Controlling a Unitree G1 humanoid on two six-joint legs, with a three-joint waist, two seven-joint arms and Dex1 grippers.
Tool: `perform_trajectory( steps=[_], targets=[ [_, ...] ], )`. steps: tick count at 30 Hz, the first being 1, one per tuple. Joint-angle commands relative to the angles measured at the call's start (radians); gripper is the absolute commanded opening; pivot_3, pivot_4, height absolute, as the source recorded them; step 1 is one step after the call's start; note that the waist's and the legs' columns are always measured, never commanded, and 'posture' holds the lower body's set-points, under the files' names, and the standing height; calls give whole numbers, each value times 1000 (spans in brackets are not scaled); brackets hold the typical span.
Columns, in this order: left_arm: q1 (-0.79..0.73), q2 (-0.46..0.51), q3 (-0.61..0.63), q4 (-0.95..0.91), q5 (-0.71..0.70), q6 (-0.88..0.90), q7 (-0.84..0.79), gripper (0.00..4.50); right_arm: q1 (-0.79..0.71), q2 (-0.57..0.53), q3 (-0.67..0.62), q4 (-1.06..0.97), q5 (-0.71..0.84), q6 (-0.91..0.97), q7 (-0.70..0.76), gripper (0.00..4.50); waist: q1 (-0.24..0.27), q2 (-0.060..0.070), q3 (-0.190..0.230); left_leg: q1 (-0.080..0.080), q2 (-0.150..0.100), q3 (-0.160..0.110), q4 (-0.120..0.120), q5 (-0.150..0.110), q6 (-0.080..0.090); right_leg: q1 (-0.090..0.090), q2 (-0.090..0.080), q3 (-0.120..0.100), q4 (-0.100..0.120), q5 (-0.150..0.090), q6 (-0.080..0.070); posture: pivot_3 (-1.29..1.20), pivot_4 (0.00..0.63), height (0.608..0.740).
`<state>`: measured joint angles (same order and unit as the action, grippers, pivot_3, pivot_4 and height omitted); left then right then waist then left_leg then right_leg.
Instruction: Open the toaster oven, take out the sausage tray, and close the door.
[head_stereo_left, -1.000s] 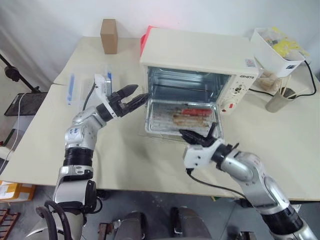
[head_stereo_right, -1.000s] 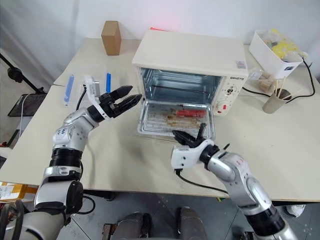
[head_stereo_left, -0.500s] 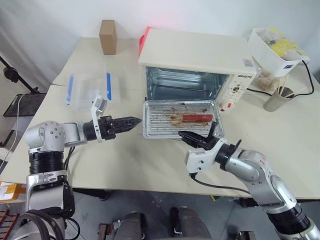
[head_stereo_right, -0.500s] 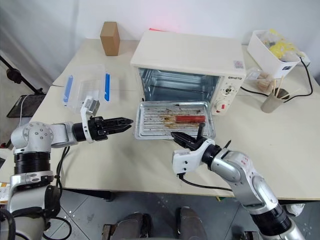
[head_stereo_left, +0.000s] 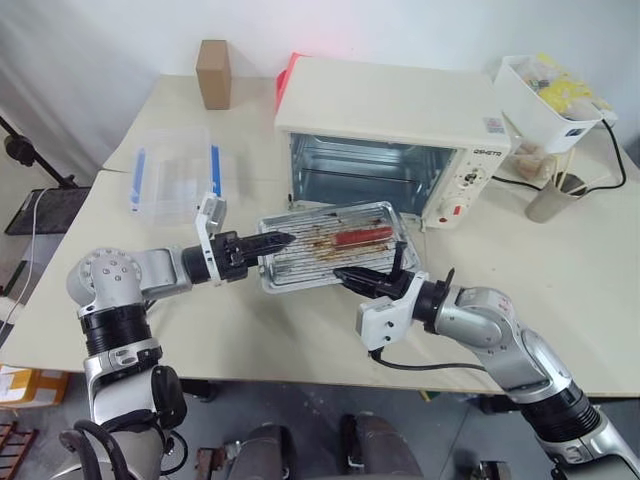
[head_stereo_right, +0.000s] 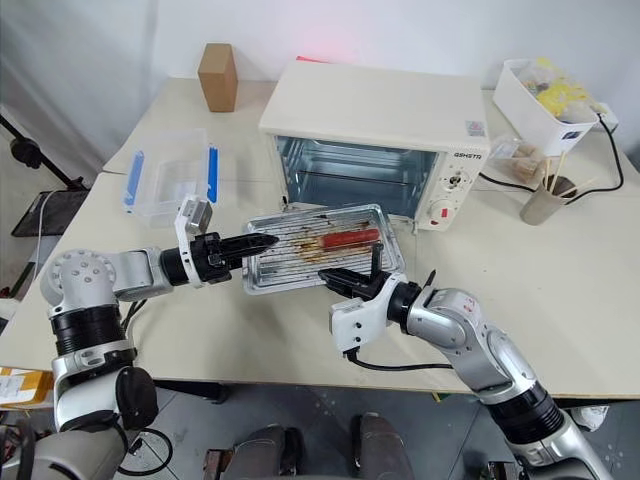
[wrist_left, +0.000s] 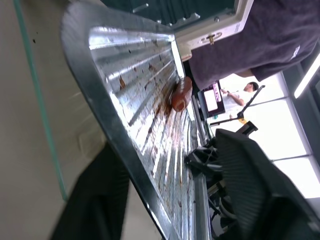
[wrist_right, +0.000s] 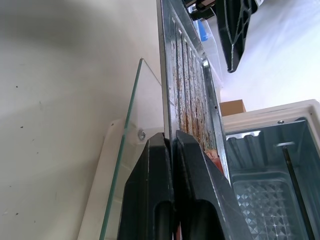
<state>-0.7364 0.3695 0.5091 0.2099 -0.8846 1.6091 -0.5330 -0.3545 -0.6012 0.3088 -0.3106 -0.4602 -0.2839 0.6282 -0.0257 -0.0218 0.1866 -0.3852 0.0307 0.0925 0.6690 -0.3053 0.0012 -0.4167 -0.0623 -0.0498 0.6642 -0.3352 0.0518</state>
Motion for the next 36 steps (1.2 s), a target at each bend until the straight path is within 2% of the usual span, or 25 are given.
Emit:
perform_trajectory(
  steps=[1, 5, 6, 9, 12, 17, 18, 20, 21, 23, 26, 32, 36],
  targets=[
    [-8, -30, 60, 12, -87, 5, 72, 1311, -21, 4, 2, -16, 32, -30, 13, 14, 0, 0, 0, 0, 0, 0, 0, 0, 0, 0, 0, 0, 0, 0, 0, 0, 150, 740],
    [23, -25, 69, 57, -219, 5, 161, 129, -18, 7, -10, -4, 96, 3, 46, 14, 0, 0, 0, 0, 0, 0, 0, 0, 0, 0, 0, 0, 0, 0, 0, 0, 150, 740],
    [35, -8, 45, 74, -255, 5, 190, 34, -15, 13, -18, -6, 119, 9, 48, 14, 0, 0, 0, 0, 0, 0, 0, 0, 0, 0, 0, 0, 0, 0, 0, 0, 150, 740],
    [43, 10, 48, 157, -387, 5, 279, 0, -17, 16, -30, -8, 152, 18, 62, 803, -1, 0, 0, 0, 0, 0, 0, 0, 0, 0, 0, 0, 1, 0, 0, 0, 150, 740],
    [40, 27, 81, 242, -567, 5, 360, 0, -9, 2, -51, -11, 187, 12, 72, 1795, -1, -1, 0, 1, 0, 0, 1, 0, 0, 0, -1, 0, 1, 0, 0, 0, 150, 740],
    [83, 56, 128, 306, -707, -2, 534, 0, 39, -56, -123, 10, 289, -51, 93, 3493, 0, -1, 0, 1, 0, -1, 1, 0, 0, 1, -1, 0, 0, 0, 0, 0, 150, 740],
    [108, 63, 124, 296, -749, -10, 561, 0, 55, -63, -152, 17, 319, -52, 88, 3663, -1, -1, 0, 2, 0, -1, 1, 0, 0, 1, -1, 0, 0, 0, 0, 0, 150, 740],
    [170, 83, 105, 261, -841, -38, 611, 0, 86, -77, -210, 44, 384, -91, 82, 3663, -2, -1, 0, 5, 0, 0, -1, 0, 0, 4, -1, 0, 0, 0, 0, 0, 150, 740],
    [233, 104, 102, 222, -881, -56, 632, 0, 122, -101, -260, 109, 449, -178, 103, 3538, -2, -1, 0, 8, 0, 0, -2, 0, 0, 6, -1, 0, -2, 0, 0, 0, 150, 740],
    [371, 130, 98, 137, -987, -123, 673, 0, 182, -160, -336, 254, 516, -295, 146, 3033, -3, -1, 0, 12, 0, 0, -4, -1, -1, 9, -2, 1, -3, 0, 0, 0, 150, 740],
    [498, 88, 137, 12, -1083, -248, 695, 0, 199, -189, -391, 394, 549, -362, 146, 2020, -2, -1, 0, 17, 0, 0, -5, -2, 0, 14, -2, 1, -6, 0, 0, 0, 150, 740],
    [631, -9, 230, -153, -1088, -385, 691, 0, 172, -182, -401, 558, 607, -375, 189, 28, -3, -1, 0, 28, 0, 0, -5, -1, 0, 26, -2, 1, -6, -1, -2, 0, 150, 740],
    [727, -73, 270, -235, -1088, -443, 686, 0, 140, -152, -371, 652, 684, -260, 281, 28, -2, -1, 0, 28, 0, 1, -5, -2, -1, 26, -1, 1, -7, -1, -2, 0, 150, 740]
  ],
)
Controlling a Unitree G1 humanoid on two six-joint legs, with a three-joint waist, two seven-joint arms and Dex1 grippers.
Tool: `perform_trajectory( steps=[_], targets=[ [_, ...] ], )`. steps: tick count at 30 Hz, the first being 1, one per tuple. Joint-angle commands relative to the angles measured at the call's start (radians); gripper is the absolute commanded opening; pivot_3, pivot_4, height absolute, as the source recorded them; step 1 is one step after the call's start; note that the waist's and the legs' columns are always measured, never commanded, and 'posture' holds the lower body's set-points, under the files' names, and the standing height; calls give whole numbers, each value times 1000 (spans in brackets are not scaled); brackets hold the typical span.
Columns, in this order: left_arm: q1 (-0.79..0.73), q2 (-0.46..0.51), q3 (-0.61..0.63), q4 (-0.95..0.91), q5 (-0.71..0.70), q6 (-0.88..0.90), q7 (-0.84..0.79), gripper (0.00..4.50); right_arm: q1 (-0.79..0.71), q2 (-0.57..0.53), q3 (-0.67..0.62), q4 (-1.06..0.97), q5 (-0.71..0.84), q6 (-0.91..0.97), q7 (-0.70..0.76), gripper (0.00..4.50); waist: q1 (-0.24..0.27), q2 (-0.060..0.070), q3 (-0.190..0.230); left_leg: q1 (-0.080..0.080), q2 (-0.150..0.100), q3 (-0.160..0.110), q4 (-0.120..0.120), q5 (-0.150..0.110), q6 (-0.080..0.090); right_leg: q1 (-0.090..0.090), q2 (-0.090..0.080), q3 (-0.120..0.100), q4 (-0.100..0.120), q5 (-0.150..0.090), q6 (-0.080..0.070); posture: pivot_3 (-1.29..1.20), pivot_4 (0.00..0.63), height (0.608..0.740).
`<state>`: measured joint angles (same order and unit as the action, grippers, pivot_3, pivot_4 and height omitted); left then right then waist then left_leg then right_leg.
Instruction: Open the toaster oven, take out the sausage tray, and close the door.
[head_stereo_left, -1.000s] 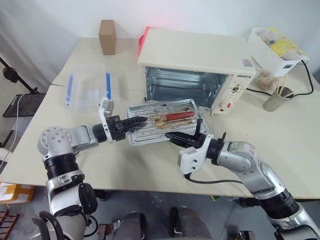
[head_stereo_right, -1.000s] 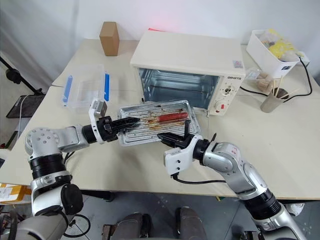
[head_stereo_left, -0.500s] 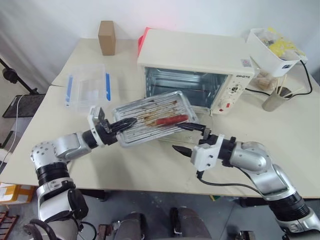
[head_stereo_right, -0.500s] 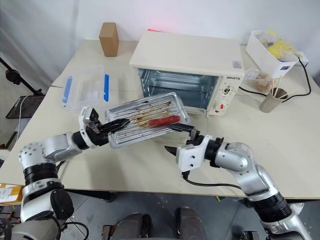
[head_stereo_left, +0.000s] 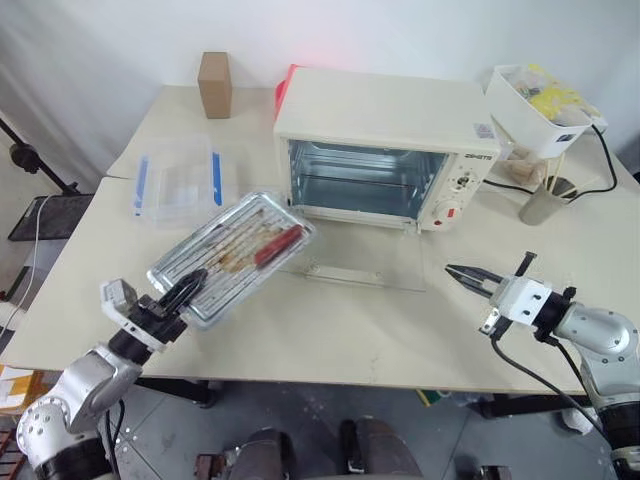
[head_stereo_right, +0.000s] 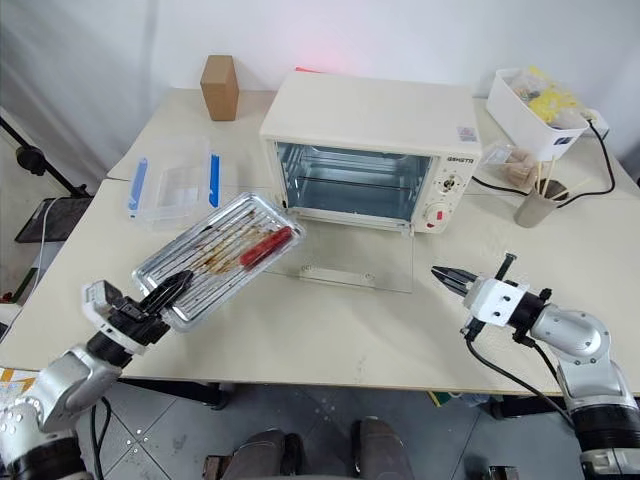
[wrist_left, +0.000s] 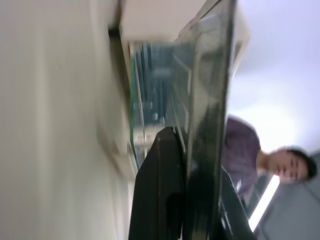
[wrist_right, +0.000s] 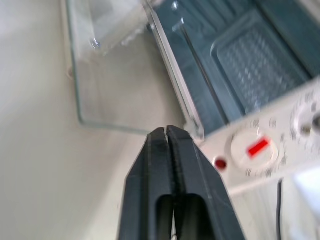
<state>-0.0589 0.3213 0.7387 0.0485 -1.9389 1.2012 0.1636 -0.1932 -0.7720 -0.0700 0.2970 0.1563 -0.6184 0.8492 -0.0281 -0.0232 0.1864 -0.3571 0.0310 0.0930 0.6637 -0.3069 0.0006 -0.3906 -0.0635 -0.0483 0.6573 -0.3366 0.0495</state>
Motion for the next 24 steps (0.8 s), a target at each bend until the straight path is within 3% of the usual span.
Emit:
perform_trajectory(
  steps=[1, 9, 24],
  targets=[
    [68, -36, 47, -86, -33, -47, -10, 0, -29, 27, 16, 55, 89, 118, 86, 28, 1, 0, 0, 0, 0, 0, 0, 0, 0, 0, 0, 0, 0, 0, 0, 0, 150, 740],
    [134, -64, 83, -87, -33, -94, -41, 0, -94, 89, 67, 58, 142, 287, 222, 28, 1, 0, 0, 0, 0, 0, 0, 0, 0, 0, 0, 0, 0, 0, 0, 0, 150, 740],
    [154, -66, 126, -58, -33, -85, -96, 0, -151, 163, -101, -214, 395, 589, 152, 28, 1, 0, 0, -1, 0, 0, -1, -3, 0, -1, 0, 0, -2, 0, -1, 0, 150, 740]
  ],
)
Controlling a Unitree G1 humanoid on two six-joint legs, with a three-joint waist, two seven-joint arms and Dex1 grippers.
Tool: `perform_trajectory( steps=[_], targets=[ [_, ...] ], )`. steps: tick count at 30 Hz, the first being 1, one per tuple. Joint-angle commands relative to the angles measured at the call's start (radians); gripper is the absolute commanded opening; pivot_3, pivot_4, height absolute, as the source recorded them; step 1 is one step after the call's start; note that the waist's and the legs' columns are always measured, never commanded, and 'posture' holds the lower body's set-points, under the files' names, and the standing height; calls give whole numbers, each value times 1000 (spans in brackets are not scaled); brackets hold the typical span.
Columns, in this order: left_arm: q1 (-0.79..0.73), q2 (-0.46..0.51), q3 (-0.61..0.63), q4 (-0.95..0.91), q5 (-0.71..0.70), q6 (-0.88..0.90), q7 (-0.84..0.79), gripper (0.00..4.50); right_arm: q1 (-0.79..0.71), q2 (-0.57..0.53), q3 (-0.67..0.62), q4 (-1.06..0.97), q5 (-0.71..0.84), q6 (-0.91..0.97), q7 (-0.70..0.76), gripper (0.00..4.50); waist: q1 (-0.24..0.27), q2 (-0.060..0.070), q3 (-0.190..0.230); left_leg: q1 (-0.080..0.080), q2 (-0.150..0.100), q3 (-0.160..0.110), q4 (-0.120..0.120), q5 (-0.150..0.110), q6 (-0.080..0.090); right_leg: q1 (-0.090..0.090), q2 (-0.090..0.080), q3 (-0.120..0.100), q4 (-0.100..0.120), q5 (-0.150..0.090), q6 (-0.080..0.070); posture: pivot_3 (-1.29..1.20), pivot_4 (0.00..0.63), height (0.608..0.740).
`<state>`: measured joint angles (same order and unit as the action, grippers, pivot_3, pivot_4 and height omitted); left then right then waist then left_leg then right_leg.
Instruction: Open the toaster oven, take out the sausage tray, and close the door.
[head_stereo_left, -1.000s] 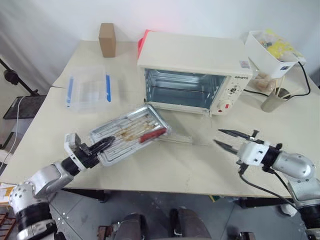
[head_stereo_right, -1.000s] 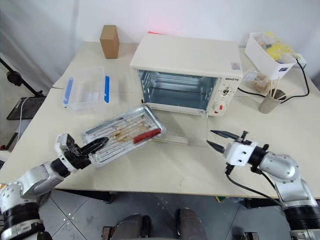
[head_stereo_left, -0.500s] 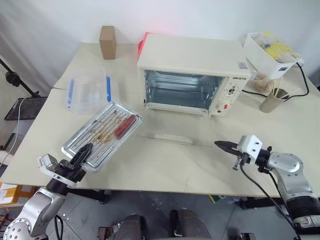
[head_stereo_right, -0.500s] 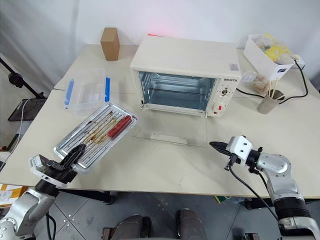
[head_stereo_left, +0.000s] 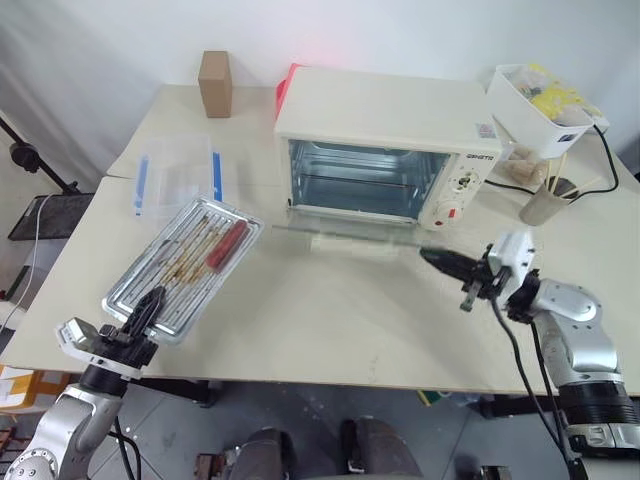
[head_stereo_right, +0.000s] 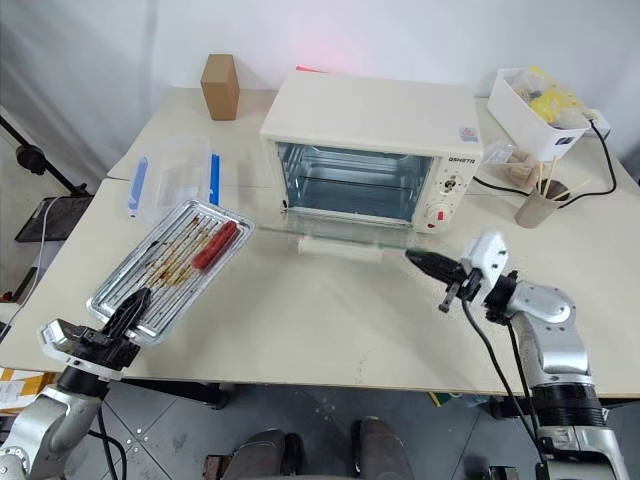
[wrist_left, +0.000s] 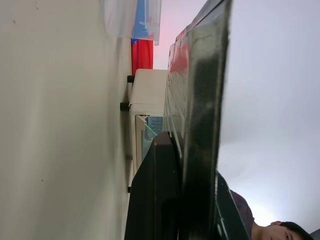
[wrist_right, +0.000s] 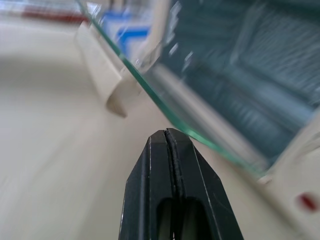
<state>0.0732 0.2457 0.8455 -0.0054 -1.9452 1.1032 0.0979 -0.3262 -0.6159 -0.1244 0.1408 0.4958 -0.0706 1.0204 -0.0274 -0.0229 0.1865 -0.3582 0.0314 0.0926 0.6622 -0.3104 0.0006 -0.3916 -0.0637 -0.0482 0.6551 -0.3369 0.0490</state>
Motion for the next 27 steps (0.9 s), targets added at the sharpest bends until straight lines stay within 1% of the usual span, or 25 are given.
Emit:
perform_trajectory(
  steps=[1, 3, 4, 6, 7, 8, 10, 11, 14, 19, 21, 22, 24, 27],
  targets=[
    [23, 14, 18, -2, -27, 18, -36, 0, -22, 15, -58, -69, 77, 50, -18, 28, 0, 0, 0, 0, 0, 0, 0, 0, 0, 0, 0, 0, 0, 0, 0, 0, 150, 740],
    [27, 37, 3, 7, -27, 42, -53, 0, -27, 32, -81, -87, 103, 60, -34, 28, 0, 0, 0, 0, 0, 0, -1, 0, 0, 0, 0, 0, -1, 0, 0, 0, 150, 740],
    [24, 57, -11, 16, -27, 58, -57, 0, -26, 23, -85, -103, 118, 108, -43, 28, 0, 0, 0, 0, 0, 0, -2, 0, 0, 0, 0, 0, -1, 0, 0, 0, 150, 740],
    [23, 143, -78, 40, -27, 112, -74, 0, -18, -4, -87, -140, 140, 169, -28, 28, 0, 0, 0, -1, 0, 0, -2, 0, 0, -1, 0, 0, -2, 0, 0, 0, 150, 740],
    [9, 190, -124, 63, -27, 134, -73, 0, 4, -22, -92, -176, 181, 218, -2, 28, 2, 1, 0, -1, 0, 0, -2, 0, 0, -1, 0, 0, -2, 0, 0, 0, 150, 740],
    [-22, 223, -165, 90, -27, 149, -78, 0, 32, -35, -97, -205, 184, 216, 22, 188, 3, 1, 0, -1, 0, 0, -3, 0, 0, -1, -1, 0, -2, 0, 0, 0, 150, 740],
    [-105, 273, -256, 134, -27, 166, -74, 0, 114, -75, -106, -269, 187, 224, 82, 596, 27, 1, 0, -1, -1, -1, -5, -3, 4, -1, -2, -1, -3, 0, 0, 0, 150, 740],
    [-129, 290, -286, 148, -27, 172, -79, 0, 139, -83, -109, -286, 178, 213, 93, 888, 31, 0, 0, -1, -2, -2, -5, -3, 5, -1, -3, -1, -3, 0, 0, 0, 150, 740],
    [-247, 316, -414, 203, -20, 185, -70, 0, 240, -116, -148, -318, 149, 165, 143, 1951, 29, 0, 0, -2, -3, -2, -6, -3, 5, -1, -5, -1, -5, 0, 0, 0, 150, 740],
    [-411, 312, -570, 303, 62, 237, -112, 0, 356, -127, -227, -365, 164, 172, 134, 3553, 23, 0, 0, -3, -4, -1, -6, -2, 4, 0, -6, -2, -8, 1, 2, 0, 150, 740],
    [-499, 287, -633, 365, 147, 263, -147, 0, 407, -128, -259, -392, 167, 177, 129, 4274, 26, 1, 0, -3, -4, -1, -7, -1, 3, -1, -5, -2, -8, 1, 2, 0, 150, 740],
    [-538, 273, -660, 390, 200, 268, -170, 0, 431, -127, -272, -404, 165, 177, 129, 4483, 27, 0, 0, -3, -4, -1, -7, 0, 3, -1, -5, -2, -7, 1, 2, 0, 150, 740],
    [-610, 237, -691, 456, 287, 269, -204, 0, 478, -131, -293, -420, 158, 175, 135, 4483, 36, 1, 0, -3, -4, -1, -7, 1, 2, -1, -4, -3, -7, 1, 2, 0, 150, 740],
    [-721, 187, -759, 534, 453, 284, -305, 0, 553, -132, -330, -437, 144, 164, 142, 4483, 54, 1, 0, -3, -5, -1, -7, 2, 1, 0, -4, -3, -8, 2, 3, 0, 150, 740]
  ],
)
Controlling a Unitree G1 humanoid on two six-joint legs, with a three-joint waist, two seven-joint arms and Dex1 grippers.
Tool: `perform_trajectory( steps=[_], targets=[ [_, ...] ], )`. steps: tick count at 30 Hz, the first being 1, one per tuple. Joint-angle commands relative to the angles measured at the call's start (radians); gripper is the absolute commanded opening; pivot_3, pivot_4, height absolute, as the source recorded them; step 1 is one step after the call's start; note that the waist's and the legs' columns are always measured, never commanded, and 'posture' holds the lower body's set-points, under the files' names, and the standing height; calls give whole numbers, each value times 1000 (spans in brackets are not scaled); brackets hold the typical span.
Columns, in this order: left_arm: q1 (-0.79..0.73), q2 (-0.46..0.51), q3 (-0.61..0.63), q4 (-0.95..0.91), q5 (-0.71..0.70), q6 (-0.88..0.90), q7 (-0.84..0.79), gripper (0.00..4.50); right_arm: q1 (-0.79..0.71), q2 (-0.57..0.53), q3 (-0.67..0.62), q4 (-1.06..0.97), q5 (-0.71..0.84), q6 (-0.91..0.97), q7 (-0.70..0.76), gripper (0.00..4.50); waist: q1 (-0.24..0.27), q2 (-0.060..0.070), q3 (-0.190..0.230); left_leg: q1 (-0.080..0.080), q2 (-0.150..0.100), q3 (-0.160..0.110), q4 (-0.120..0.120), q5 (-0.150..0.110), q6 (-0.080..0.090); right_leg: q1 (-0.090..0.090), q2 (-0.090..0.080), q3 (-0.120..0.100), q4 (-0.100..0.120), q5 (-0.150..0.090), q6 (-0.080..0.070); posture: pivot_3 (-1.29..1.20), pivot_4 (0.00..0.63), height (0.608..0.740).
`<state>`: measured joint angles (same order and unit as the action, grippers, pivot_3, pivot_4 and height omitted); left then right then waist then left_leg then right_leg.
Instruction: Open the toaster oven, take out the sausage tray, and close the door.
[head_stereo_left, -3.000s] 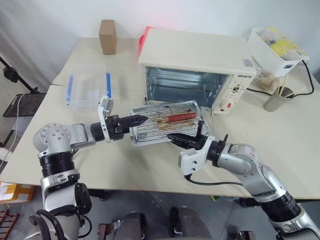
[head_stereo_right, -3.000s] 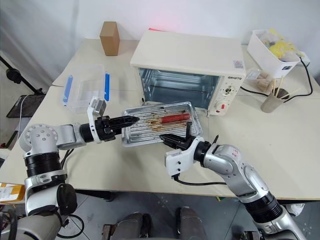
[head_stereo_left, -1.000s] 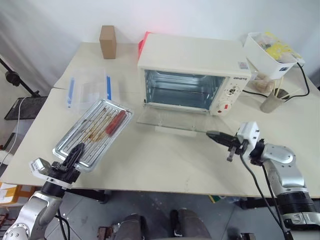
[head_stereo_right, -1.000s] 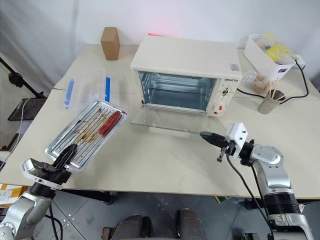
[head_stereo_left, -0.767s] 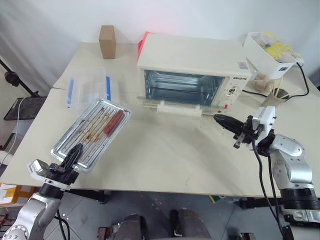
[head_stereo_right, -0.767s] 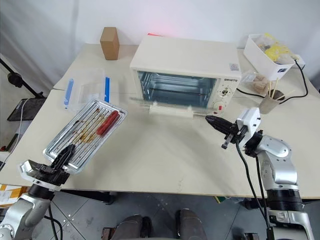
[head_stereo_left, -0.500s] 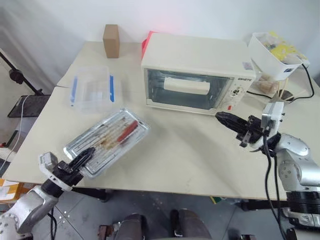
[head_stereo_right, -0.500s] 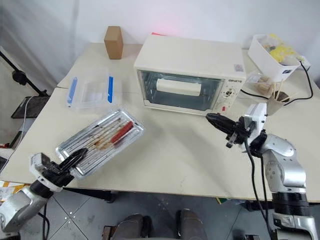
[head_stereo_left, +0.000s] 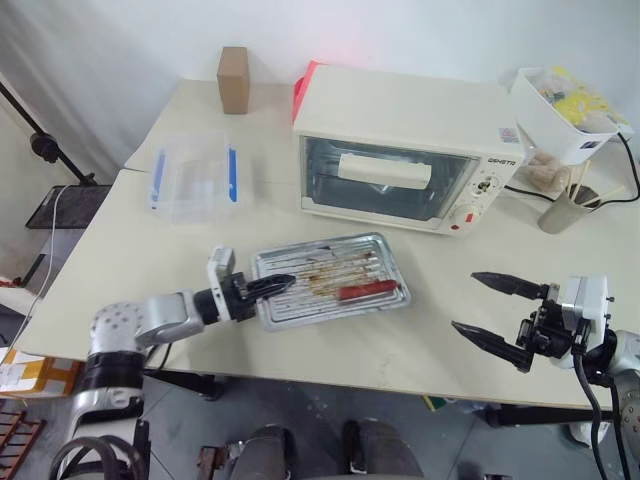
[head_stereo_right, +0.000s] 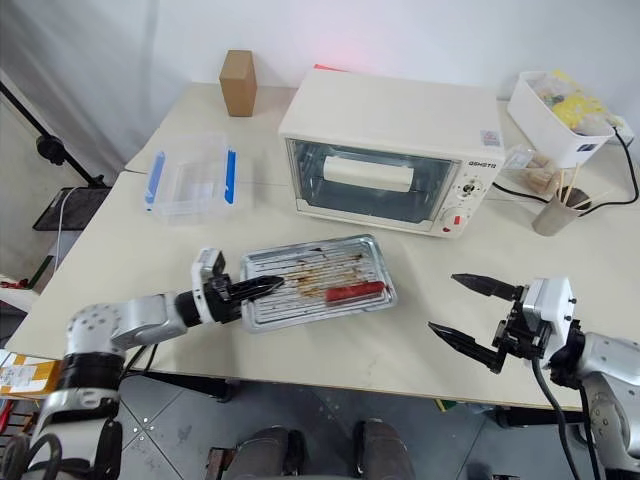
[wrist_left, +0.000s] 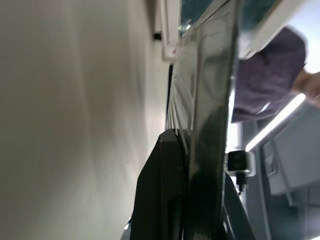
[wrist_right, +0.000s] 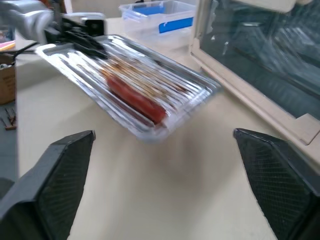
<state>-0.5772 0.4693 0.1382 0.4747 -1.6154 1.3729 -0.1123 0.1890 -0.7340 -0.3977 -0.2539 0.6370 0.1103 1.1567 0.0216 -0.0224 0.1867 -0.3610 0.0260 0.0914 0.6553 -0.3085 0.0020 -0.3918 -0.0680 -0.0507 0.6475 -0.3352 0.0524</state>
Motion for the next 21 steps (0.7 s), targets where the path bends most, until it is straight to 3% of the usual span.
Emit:
perform_trajectory(
  steps=[1, 8, 16, 17, 21],
  targets=[
    [-103, -52, -63, 80, 170, 13, -125, 0, 58, -14, -67, -46, 0, -18, 4, 4483, 9, 0, 0, 0, -1, 0, 0, 0, 0, 0, 0, 0, 0, 0, 0, 0, 150, 740],
    [-264, -114, -136, 219, 451, 23, -313, 0, 169, 4, -117, -90, -12, -20, -16, 4483, 29, 0, 0, 0, -5, -1, -1, 1, 0, 1, -4, 0, -3, 2, 4, 0, 150, 740],
    [-308, -119, -134, 238, 637, 41, -472, 1925, 184, 10, -108, -118, -12, -11, -51, 4500, 28, 0, 0, -1, -7, -1, -4, 1, 0, 1, -7, 0, -4, 2, 5, 0, 150, 740],
    [-306, -112, -120, 231, 645, 50, -481, 2350, 180, 9, -104, -118, -12, -9, -55, 4500, 28, 0, 0, -1, -6, -1, -4, 1, 0, 0, -7, 0, -4, 2, 5, 0, 150, 740],
    [-216, 0, -93, 29, 661, 37, -556, 3415, 138, -4, -77, -90, -18, -7, -48, 4500, 6, -1, 0, -1, -6, -1, -5, 1, 0, 0, -7, 0, -4, 2, 5, 0, 150, 740]
  ],
)
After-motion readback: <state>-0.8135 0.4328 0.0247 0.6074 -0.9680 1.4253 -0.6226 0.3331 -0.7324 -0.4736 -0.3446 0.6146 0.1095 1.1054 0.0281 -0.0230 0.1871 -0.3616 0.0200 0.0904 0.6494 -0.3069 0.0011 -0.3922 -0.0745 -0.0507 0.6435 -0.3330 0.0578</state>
